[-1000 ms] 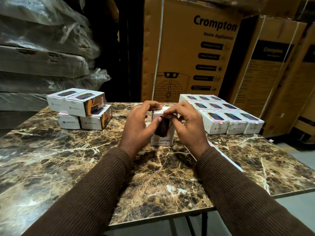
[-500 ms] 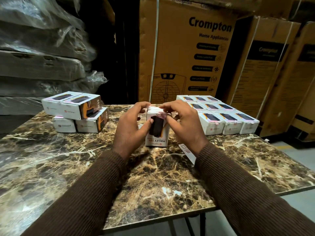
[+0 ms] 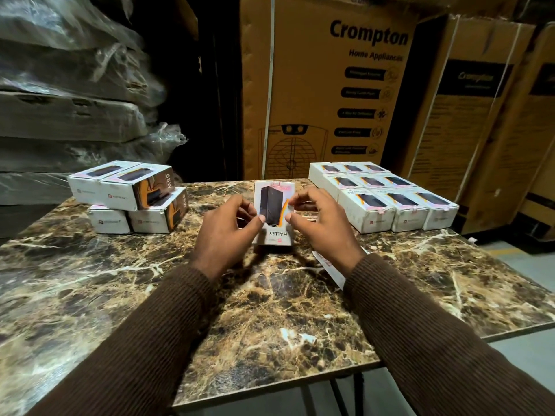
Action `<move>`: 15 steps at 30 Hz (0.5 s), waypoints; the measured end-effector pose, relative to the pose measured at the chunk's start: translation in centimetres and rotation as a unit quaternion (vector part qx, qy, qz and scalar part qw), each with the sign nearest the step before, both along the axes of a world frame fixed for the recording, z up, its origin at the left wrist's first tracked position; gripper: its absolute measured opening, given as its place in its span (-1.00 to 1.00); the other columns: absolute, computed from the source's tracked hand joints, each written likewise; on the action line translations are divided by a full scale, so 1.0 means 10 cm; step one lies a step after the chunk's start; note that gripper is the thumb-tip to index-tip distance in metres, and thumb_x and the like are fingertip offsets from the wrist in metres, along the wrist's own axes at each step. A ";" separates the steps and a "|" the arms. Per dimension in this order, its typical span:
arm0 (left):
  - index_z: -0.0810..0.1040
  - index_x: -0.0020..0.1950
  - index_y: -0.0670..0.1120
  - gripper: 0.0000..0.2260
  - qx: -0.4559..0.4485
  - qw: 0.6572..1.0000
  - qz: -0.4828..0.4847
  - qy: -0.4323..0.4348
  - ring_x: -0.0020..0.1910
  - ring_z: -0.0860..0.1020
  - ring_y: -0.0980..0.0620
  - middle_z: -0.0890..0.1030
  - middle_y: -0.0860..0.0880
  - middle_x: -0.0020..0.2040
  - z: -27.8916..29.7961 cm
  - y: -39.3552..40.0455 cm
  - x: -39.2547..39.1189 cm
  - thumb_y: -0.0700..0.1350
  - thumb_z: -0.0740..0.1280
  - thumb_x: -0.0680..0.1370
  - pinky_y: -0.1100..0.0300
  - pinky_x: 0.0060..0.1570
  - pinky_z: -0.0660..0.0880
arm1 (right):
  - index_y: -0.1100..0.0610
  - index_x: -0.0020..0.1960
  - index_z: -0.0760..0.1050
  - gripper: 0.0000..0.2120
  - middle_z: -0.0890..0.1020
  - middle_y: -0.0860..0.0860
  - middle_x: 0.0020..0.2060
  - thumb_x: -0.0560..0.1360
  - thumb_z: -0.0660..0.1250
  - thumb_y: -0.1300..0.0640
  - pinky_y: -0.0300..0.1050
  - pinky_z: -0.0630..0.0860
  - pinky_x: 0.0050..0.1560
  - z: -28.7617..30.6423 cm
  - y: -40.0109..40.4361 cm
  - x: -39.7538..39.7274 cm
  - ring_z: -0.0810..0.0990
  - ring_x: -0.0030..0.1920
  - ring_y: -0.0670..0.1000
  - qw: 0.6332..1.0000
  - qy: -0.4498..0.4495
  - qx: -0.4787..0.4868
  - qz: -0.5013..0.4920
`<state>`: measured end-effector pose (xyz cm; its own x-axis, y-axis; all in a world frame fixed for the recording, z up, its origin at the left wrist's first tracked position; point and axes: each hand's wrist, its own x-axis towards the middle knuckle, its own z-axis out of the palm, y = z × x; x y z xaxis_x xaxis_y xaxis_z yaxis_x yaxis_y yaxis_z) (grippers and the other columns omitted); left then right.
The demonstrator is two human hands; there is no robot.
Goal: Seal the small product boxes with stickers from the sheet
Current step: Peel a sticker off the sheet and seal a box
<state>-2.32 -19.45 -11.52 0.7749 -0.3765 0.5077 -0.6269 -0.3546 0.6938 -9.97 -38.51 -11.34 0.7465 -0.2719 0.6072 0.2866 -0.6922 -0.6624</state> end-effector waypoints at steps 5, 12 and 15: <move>0.57 0.23 -0.01 -0.83 -0.051 0.998 -0.016 0.019 0.06 0.63 0.18 0.66 0.07 0.12 0.05 0.03 -0.03 -0.01 0.38 0.67 0.15 -0.11 0.68 | 0.03 0.15 0.60 -0.81 0.63 -0.06 0.13 0.57 0.45 0.20 -0.34 0.57 0.01 0.02 0.01 -0.06 0.61 0.10 -0.17 0.998 0.027 0.062 0.012; 0.61 0.38 -0.05 -0.68 0.028 0.999 0.007 0.017 0.16 0.59 0.06 0.66 -0.04 0.30 -0.01 0.08 0.07 0.03 0.38 0.66 0.00 0.17 0.63 | 0.02 0.25 0.64 -0.75 0.61 -0.06 0.10 0.58 0.45 0.06 -0.18 0.58 0.07 -0.06 0.07 -0.04 0.62 0.06 -0.16 0.993 0.110 -0.040 0.006; 0.56 0.42 -0.02 -0.55 0.060 0.998 -0.002 0.022 0.16 0.56 0.09 0.60 -0.02 0.38 -0.04 0.05 0.10 0.16 0.42 0.60 0.08 0.12 0.56 | 0.00 0.20 0.67 -0.81 0.58 -0.06 0.07 0.60 0.43 0.06 -0.26 0.51 -0.01 -0.03 0.04 -0.03 0.59 0.05 -0.16 0.993 0.106 -0.059 0.004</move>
<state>-1.31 -18.91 -11.96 0.7937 -0.4363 0.4239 -0.5984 -0.4347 0.6730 -10.31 -38.11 -11.65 0.8633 -0.2016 0.4627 0.1549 -0.7667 -0.6231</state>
